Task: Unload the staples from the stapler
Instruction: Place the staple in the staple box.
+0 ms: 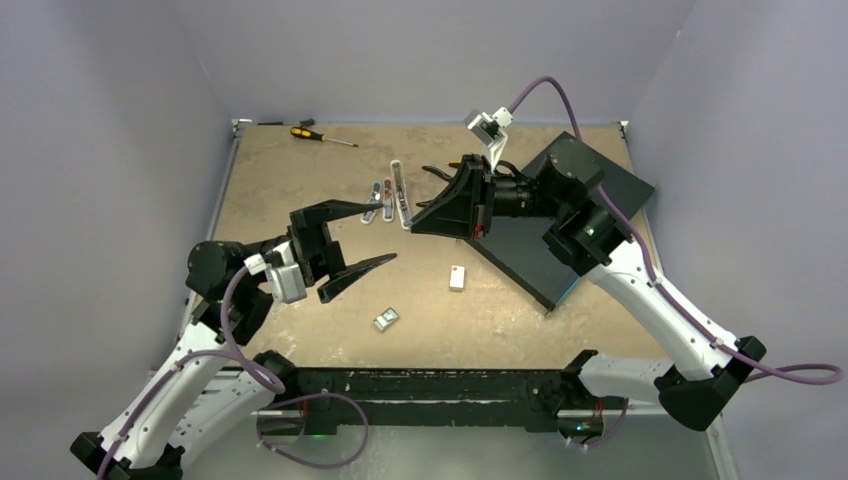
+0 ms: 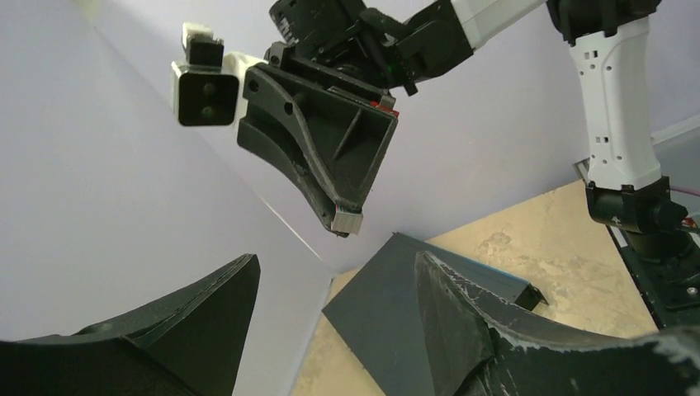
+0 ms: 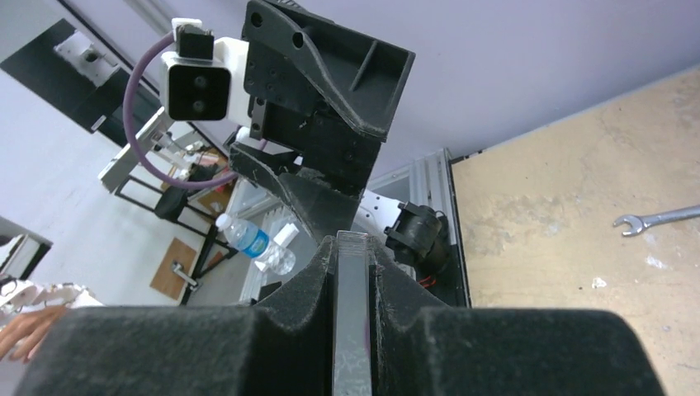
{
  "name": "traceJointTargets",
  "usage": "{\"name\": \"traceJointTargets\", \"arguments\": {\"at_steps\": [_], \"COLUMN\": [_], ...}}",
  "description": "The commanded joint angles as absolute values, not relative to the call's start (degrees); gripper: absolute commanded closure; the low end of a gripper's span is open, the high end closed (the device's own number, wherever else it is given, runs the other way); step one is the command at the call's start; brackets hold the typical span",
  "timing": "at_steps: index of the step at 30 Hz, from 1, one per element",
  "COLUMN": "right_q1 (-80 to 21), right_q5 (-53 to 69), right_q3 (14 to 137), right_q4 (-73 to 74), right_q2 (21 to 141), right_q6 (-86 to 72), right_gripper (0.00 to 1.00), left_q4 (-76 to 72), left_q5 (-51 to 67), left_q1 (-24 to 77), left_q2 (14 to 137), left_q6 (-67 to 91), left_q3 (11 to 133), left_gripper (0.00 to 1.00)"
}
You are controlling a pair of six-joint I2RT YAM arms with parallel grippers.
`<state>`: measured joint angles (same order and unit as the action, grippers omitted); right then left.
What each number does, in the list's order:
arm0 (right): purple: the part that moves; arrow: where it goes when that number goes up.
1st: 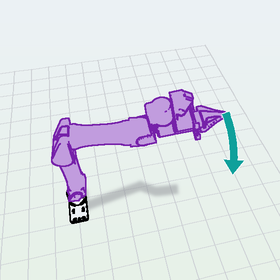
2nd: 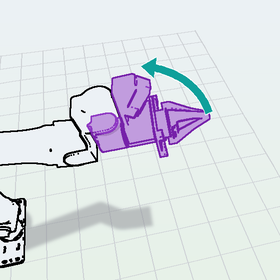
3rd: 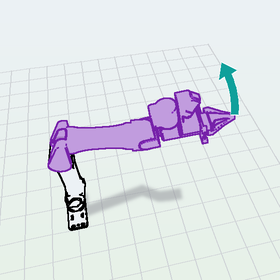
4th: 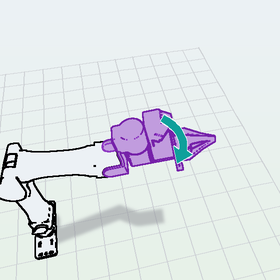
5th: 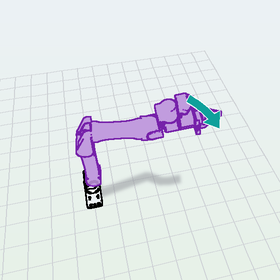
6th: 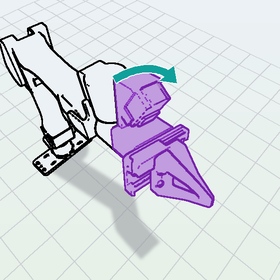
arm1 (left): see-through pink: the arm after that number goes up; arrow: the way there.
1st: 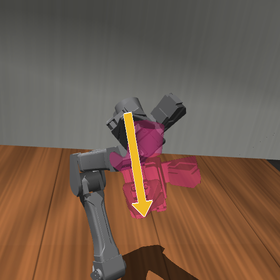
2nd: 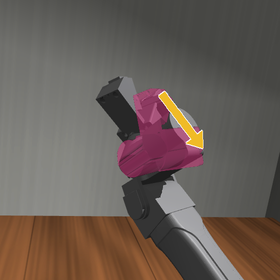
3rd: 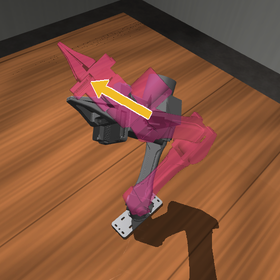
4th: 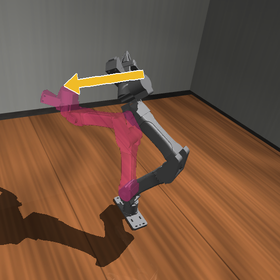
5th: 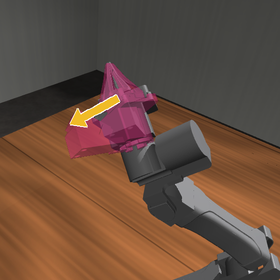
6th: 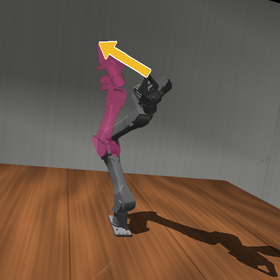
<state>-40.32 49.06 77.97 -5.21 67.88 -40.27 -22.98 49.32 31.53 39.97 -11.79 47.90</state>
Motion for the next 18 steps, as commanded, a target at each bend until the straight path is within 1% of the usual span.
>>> {"name": "traceJointTargets", "arguments": {"at_steps": [1, 7, 15, 18], "right_q1": [-40.0, -40.0, -40.0, -40.0], "right_q5": [54.1, 53.5, 52.1, 51.4], "right_q3": [79.4, 78.2, 77.6, 77.4], "right_q4": [-10.5, -12.5, -15.0, -15.6], "right_q2": [67.5, 67.9, 69.1, 69.6], "right_q6": [-40.8, -42.6, -44.7, -45.2], "right_gripper": [0.95, 0.95, 0.95, 0.95], "left_q4": [-28.9, -32.7, -32.8, -32.6], "left_q5": [55.4, 55.6, 53.6, 52.7], "left_q1": [31.5, 32.1, 34.2, 35.0], "left_q2": [42.1, 44.0, 46.2, 46.6], "left_q6": [-13.1, -10.3, -11.1, -11.7], "left_q3": [51.2, 50.7, 51.1, 51.2], "left_gripper": [0.33, 0.36, 0.44, 0.44]}}
